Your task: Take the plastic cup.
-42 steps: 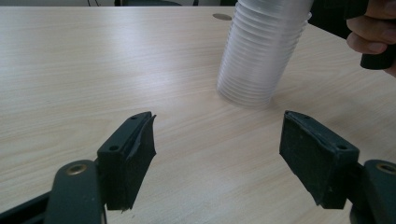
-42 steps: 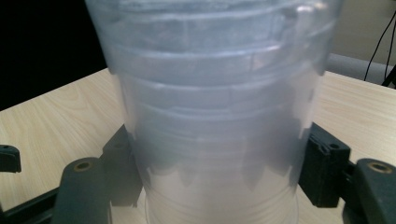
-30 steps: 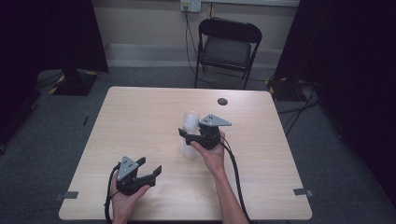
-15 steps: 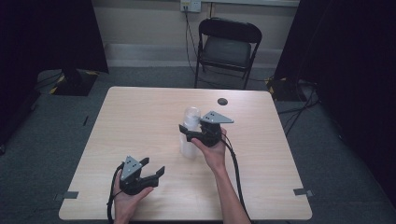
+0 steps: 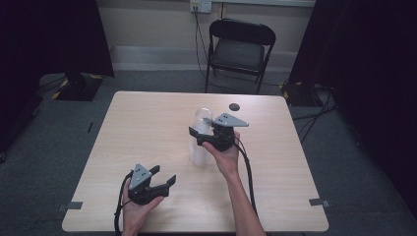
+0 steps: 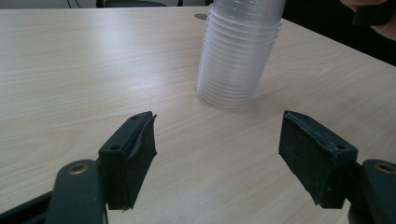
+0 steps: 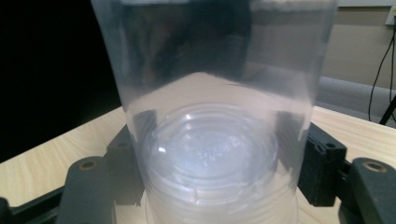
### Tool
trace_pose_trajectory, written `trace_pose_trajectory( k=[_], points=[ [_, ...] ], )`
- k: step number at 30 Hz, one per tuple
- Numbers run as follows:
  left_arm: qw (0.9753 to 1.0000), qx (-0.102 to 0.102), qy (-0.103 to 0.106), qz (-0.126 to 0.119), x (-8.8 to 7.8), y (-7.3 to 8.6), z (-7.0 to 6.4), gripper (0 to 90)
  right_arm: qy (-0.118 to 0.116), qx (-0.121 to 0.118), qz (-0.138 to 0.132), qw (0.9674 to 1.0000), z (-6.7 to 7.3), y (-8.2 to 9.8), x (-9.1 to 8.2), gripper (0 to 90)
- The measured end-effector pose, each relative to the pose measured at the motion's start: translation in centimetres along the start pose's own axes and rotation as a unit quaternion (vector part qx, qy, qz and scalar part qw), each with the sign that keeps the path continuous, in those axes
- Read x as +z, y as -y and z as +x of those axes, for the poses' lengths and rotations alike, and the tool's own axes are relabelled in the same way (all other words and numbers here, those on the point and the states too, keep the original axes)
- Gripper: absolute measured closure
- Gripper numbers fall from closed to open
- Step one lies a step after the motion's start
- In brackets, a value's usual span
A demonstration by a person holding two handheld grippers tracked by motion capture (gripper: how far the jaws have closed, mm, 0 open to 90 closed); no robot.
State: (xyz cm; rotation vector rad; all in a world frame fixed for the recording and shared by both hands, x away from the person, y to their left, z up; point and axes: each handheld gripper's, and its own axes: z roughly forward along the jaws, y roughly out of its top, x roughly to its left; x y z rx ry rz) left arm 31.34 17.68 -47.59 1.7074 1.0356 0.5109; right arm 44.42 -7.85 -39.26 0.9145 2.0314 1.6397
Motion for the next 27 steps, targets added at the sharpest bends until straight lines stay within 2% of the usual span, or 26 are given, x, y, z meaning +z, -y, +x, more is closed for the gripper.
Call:
trace_pose_trajectory(
  k=[8, 15, 18, 20, 24, 27],
  points=[
    [1.0000, 0.003, 0.008, -0.002, 0.1, 0.0, 0.0, 28.8, -0.002, 0.001, -0.006, 1.0000, 0.0, -0.6, -0.1, 30.9],
    [0.9994, 0.004, 0.032, -0.011, 0.2, 0.0, -0.2, 23.9, -0.001, 0.004, -0.017, 0.9999, 0.0, -1.2, -0.3, 31.4],
    [0.9994, 0.004, 0.032, -0.009, 0.2, 0.0, -0.3, 24.3, 0.001, 0.003, -0.016, 0.9999, 0.0, -1.3, -0.4, 31.4],
    [0.9997, 0.005, 0.021, -0.008, 0.3, 0.0, -0.4, 24.3, 0.001, 0.004, -0.018, 0.9998, 0.0, -1.5, -0.5, 31.7],
    [0.9998, 0.009, 0.016, -0.009, 0.3, 0.0, -0.4, 24.4, -0.001, 0.008, -0.014, 0.9999, -0.1, -1.8, -0.7, 32.6],
    [0.9996, 0.013, 0.023, -0.009, 0.4, 0.0, -0.4, 29.1, -0.008, 0.012, -0.018, 0.9997, -0.1, -2.0, -0.9, 33.0]
  ],
)
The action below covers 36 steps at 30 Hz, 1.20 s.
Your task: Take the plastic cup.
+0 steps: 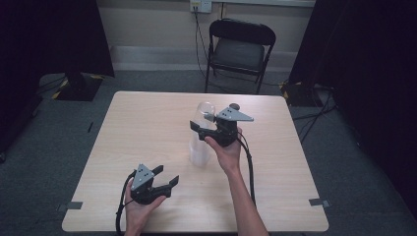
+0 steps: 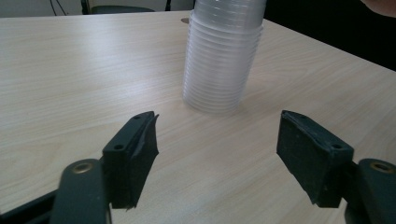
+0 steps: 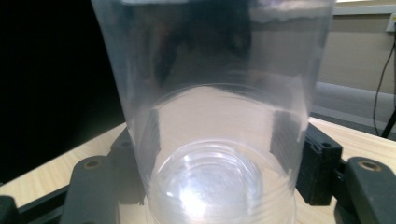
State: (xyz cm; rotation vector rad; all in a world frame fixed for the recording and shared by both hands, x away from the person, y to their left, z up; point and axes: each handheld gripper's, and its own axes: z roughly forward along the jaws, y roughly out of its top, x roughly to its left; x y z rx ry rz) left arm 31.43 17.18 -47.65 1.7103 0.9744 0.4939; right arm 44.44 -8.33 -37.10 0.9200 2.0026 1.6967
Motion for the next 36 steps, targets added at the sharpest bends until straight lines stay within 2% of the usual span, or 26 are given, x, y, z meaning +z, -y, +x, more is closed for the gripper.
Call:
trace_pose_trajectory(
  k=[4, 11, 14, 17, 22, 24, 28, 33, 34, 36],
  points=[
    [1.0000, 0.000, -0.004, 0.000, 0.1, -0.1, 0.2, 28.8, -0.001, 0.001, -0.004, 1.0000, 0.1, -0.4, -0.3, 33.3],
    [1.0000, -0.006, 0.002, -0.006, 0.1, -0.3, 0.2, 27.9, -0.008, 0.005, -0.017, 0.9998, 0.3, -1.0, -1.2, 33.9],
    [1.0000, -0.005, 0.005, -0.004, 0.3, -0.4, 0.0, 25.4, -0.007, 0.007, -0.019, 0.9998, 0.4, -1.1, -1.6, 34.0],
    [1.0000, 0.000, 0.000, -0.005, 0.4, -0.6, -0.3, 23.7, 0.005, 0.007, -0.018, 0.9998, 0.6, -1.2, -2.0, 34.4],
    [1.0000, 0.006, 0.001, -0.004, 0.5, -0.7, -0.5, 25.6, -0.002, 0.010, -0.025, 0.9996, 0.7, -1.2, -2.6, 34.5],
    [0.9999, 0.006, 0.009, -0.004, 0.6, -0.7, -0.4, 26.6, -0.005, 0.015, -0.031, 0.9994, 0.7, -1.1, -3.2, 34.5],
    [0.9999, 0.005, 0.010, -0.007, 0.5, -0.9, -0.3, 28.6, -0.010, 0.027, -0.040, 0.9988, 0.7, -0.9, -4.2, 34.9],
    [0.9998, 0.003, 0.014, -0.014, 0.5, -1.2, -0.3, 31.1, -0.010, 0.041, -0.035, 0.9985, 0.5, -0.5, -5.0, 35.3],
    [0.9997, 0.004, 0.018, -0.015, 0.5, -1.3, -0.4, 32.4, -0.011, 0.053, -0.030, 0.9981, 0.3, 0.1, -5.3, 35.4],
    [0.9997, 0.003, 0.018, -0.015, 0.6, -1.3, -0.4, 32.9, -0.012, 0.061, -0.026, 0.9977, 0.3, 0.6, -5.5, 35.4]
  ],
)
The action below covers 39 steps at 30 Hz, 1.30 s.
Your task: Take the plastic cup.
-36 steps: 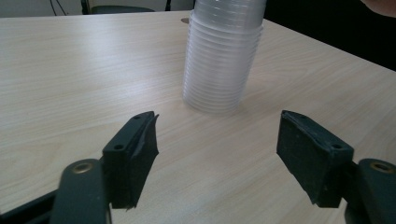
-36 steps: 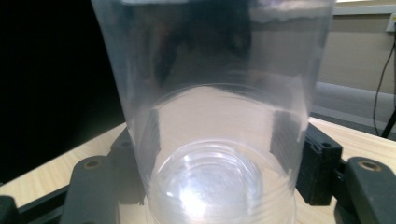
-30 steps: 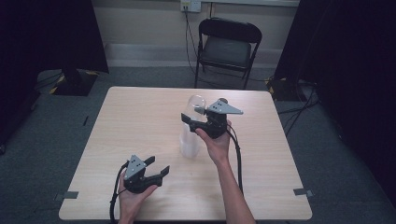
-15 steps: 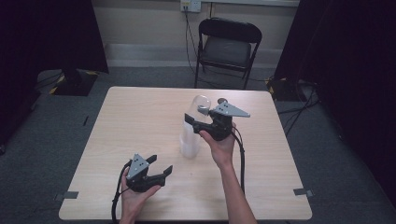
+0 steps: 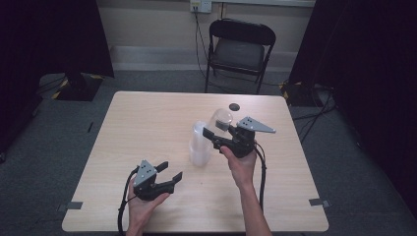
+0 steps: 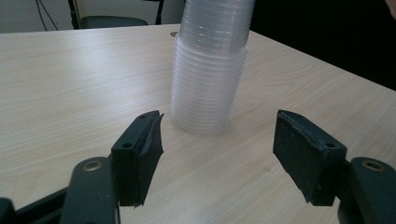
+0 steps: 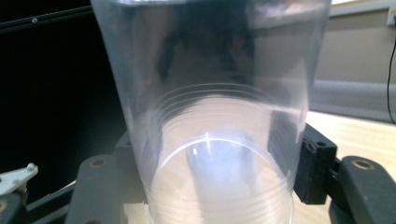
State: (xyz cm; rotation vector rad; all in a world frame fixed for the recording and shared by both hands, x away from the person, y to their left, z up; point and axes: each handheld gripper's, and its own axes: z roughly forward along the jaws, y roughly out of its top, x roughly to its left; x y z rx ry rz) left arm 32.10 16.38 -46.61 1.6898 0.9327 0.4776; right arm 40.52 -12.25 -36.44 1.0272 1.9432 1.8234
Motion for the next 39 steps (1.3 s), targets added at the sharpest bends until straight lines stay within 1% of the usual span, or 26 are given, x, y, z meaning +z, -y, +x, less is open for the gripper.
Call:
trace_pose_trajectory(
  k=[1, 4, 5, 7, 10, 12, 14, 15, 16, 17, 20, 23, 25, 26, 27, 28, 29, 31, 32, 33, 34, 35, 36, 37, 39],
  points=[
    [1.0000, -0.001, 0.005, -0.002, 0.1, 0.0, 0.0, 33.5, -0.001, 0.006, 0.001, 1.0000, -0.1, 0.4, -0.2, 35.5],
    [0.9999, -0.002, 0.011, -0.005, 0.1, -0.1, -0.1, 33.8, -0.005, 0.015, 0.003, 0.9999, -0.2, 0.9, -0.5, 35.5],
    [0.9999, -0.002, 0.012, -0.008, 0.2, -0.1, -0.2, 34.0, -0.008, 0.028, 0.005, 0.9996, -0.2, 1.5, -0.9, 35.5],
    [0.9998, 0.000, 0.019, -0.011, 0.4, -0.3, -0.3, 33.9, -0.012, 0.038, 0.007, 0.9992, -0.2, 2.0, -1.1, 35.6],
    [0.9996, 0.005, 0.023, -0.012, 0.6, -0.4, -0.5, 35.6, -0.022, 0.057, 0.011, 0.9981, -0.2, 2.9, -1.4, 35.4],
    [0.9996, 0.007, 0.023, -0.015, 0.6, -0.5, -0.6, 39.1, -0.023, 0.060, 0.013, 0.9978, -0.2, 3.1, -1.5, 35.3],
    [0.9994, 0.011, 0.028, -0.018, 0.7, -0.6, -0.7, 38.4, -0.026, 0.069, 0.020, 0.9971, -0.1, 3.7, -1.6, 35.3],
    [0.9992, 0.009, 0.030, -0.023, 0.8, -0.7, -0.9, 38.8, -0.029, 0.074, 0.024, 0.9965, -0.1, 4.2, -1.7, 35.3],
    [0.9991, 0.011, 0.032, -0.025, 0.9, -0.7, -0.9, 39.5, -0.032, 0.079, 0.024, 0.9960, -0.1, 4.4, -1.7, 35.3],
    [0.9990, 0.013, 0.035, -0.025, 0.9, -0.8, -0.9, 40.8, -0.038, 0.085, 0.025, 0.9953, -0.2, 4.6, -1.8, 35.3],
    [0.9979, 0.014, 0.056, -0.030, 1.1, -0.8, -0.8, 43.7, -0.046, 0.099, 0.028, 0.9936, 0.0, 5.3, -1.9, 35.5],
    [0.9971, 0.011, 0.067, -0.035, 1.3, -0.8, -0.9, 44.5, -0.057, 0.117, 0.036, 0.9908, 0.3, 6.1, -2.0, 35.7],
    [0.9968, 0.006, 0.071, -0.037, 1.4, -0.8, -1.1, 44.5, -0.072, 0.128, 0.037, 0.9885, 0.5, 6.6, -2.0, 35.8],
    [0.9966, 0.009, 0.074, -0.037, 1.4, -0.8, -1.2, 45.5, -0.077, 0.131, 0.039, 0.9876, 0.6, 6.8, -2.0, 35.8],
    [0.9962, 0.012, 0.076, -0.041, 1.4, -0.7, -1.3, 47.7, -0.078, 0.132, 0.040, 0.9873, 0.7, 7.0, -2.0, 35.8],
    [0.9960, 0.013, 0.077, -0.043, 1.4, -0.8, -1.3, 47.9, -0.078, 0.135, 0.042, 0.9868, 0.9, 7.3, -1.9, 35.8],
    [0.9953, 0.017, 0.083, -0.048, 1.4, -0.8, -1.4, 48.5, -0.077, 0.141, 0.046, 0.9860, 0.9, 7.5, -1.9, 35.8],
    [0.9948, 0.016, 0.086, -0.051, 1.5, -0.7, -1.5, 49.4, -0.063, 0.153, 0.055, 0.9847, 1.1, 8.1, -1.7, 35.8],
    [0.9942, 0.017, 0.092, -0.053, 1.5, -0.7, -1.6, 49.7, -0.062, 0.158, 0.058, 0.9838, 1.1, 8.3, -1.7, 36.0],
    [0.9942, 0.017, 0.092, -0.053, 1.5, -0.7, -1.6, 50.6, -0.064, 0.164, 0.060, 0.9825, 1.1, 8.5, -1.6, 36.3],
    [0.9934, 0.021, 0.100, -0.051, 1.6, -0.6, -1.7, 50.6, -0.067, 0.171, 0.061, 0.9812, 1.2, 8.8, -1.5, 36.4],
    [0.9934, 0.021, 0.100, -0.051, 1.6, -0.6, -1.7, 50.7, -0.067, 0.171, 0.061, 0.9812, 1.2, 8.8, -1.5, 36.4],
    [0.9932, 0.023, 0.101, -0.052, 1.7, -0.6, -1.9, 51.0, -0.071, 0.182, 0.059, 0.9789, 1.3, 9.1, -1.5, 36.5],
    [0.9929, 0.028, 0.103, -0.052, 1.7, -0.5, -1.9, 51.8, -0.075, 0.187, 0.059, 0.9778, 1.3, 9.2, -1.5, 36.5],
    [0.9927, 0.031, 0.103, -0.055, 1.8, -0.5, -2.1, 52.6, -0.088, 0.198, 0.057, 0.9746, 1.5, 9.3, -1.5, 36.5]
  ],
)
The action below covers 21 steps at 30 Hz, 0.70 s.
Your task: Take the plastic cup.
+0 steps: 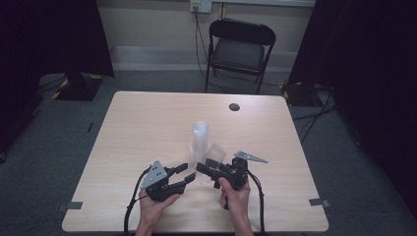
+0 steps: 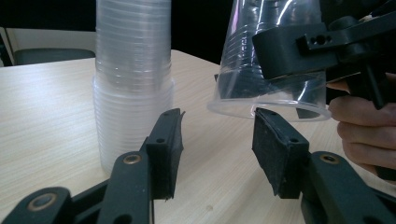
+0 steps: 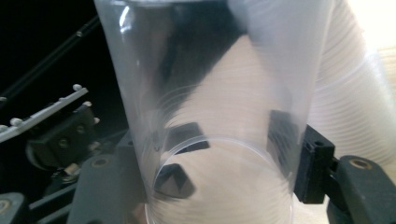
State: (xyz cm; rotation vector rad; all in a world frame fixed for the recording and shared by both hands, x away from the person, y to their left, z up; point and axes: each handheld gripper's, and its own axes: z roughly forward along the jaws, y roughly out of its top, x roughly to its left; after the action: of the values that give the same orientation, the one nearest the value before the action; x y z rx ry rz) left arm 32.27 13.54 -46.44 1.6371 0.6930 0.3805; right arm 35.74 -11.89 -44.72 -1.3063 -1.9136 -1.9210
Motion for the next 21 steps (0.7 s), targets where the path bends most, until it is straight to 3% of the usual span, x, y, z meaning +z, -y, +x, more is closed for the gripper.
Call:
trace_pose_trajectory(
  k=[5, 7, 15, 16, 18, 19, 21],
  points=[
    [0.9999, 0.006, -0.011, -0.007, 0.3, 0.1, -0.5, 54.5, -0.002, 0.011, 0.008, 0.9999, 0.1, 0.2, 0.2, 36.5],
    [0.9996, 0.014, -0.024, -0.009, 0.4, 0.3, -0.9, 55.4, -0.007, 0.017, 0.010, 0.9998, 0.1, 0.4, 0.3, 36.5],
    [0.9993, 0.025, -0.025, -0.013, 1.0, 0.6, -1.6, 61.8, -0.028, 0.034, 0.029, 0.9986, 0.2, 0.8, 0.9, 36.2],
    [0.9984, 0.039, -0.040, -0.006, 0.9, 0.5, -1.9, 62.8, -0.027, 0.044, 0.039, 0.9979, 0.3, 1.1, 1.1, 36.1],
    [0.9984, 0.039, -0.038, -0.012, 0.8, 0.5, -1.8, 63.0, -0.027, 0.045, 0.040, 0.9978, 0.3, 1.1, 1.1, 36.2],
    [0.9982, 0.039, -0.042, -0.020, 0.8, 0.5, -1.8, 63.6, -0.045, 0.057, 0.042, 0.9965, 0.2, 1.2, 1.2, 36.2],
    [0.9977, 0.043, -0.047, -0.022, 0.8, 0.5, -1.8, 63.6, -0.048, 0.059, 0.041, 0.9963, 0.3, 1.2, 1.2, 36.2]
  ],
)
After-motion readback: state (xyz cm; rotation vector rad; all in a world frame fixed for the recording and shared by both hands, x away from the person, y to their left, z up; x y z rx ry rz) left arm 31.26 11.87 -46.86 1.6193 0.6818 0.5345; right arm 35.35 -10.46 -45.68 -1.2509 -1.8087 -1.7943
